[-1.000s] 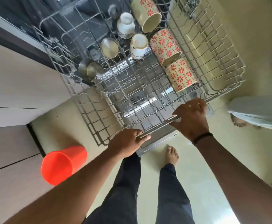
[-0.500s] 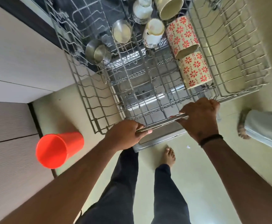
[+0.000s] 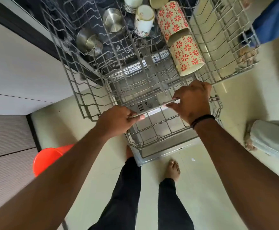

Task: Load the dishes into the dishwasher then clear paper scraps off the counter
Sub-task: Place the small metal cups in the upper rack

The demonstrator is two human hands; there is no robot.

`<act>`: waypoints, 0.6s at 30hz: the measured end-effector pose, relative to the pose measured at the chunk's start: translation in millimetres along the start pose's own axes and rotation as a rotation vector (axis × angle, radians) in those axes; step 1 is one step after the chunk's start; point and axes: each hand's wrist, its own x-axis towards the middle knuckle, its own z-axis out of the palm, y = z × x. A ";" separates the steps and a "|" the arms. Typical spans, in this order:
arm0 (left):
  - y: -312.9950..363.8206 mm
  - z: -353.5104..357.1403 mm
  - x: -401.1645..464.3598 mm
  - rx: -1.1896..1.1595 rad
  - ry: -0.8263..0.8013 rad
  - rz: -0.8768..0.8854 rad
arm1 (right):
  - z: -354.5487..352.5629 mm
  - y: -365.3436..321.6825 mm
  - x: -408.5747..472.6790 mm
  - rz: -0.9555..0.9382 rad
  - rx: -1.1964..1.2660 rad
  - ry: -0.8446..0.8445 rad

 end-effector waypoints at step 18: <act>-25.7 -48.7 51.2 0.080 0.347 -0.027 | -9.2 -27.6 100.0 0.000 -0.060 0.026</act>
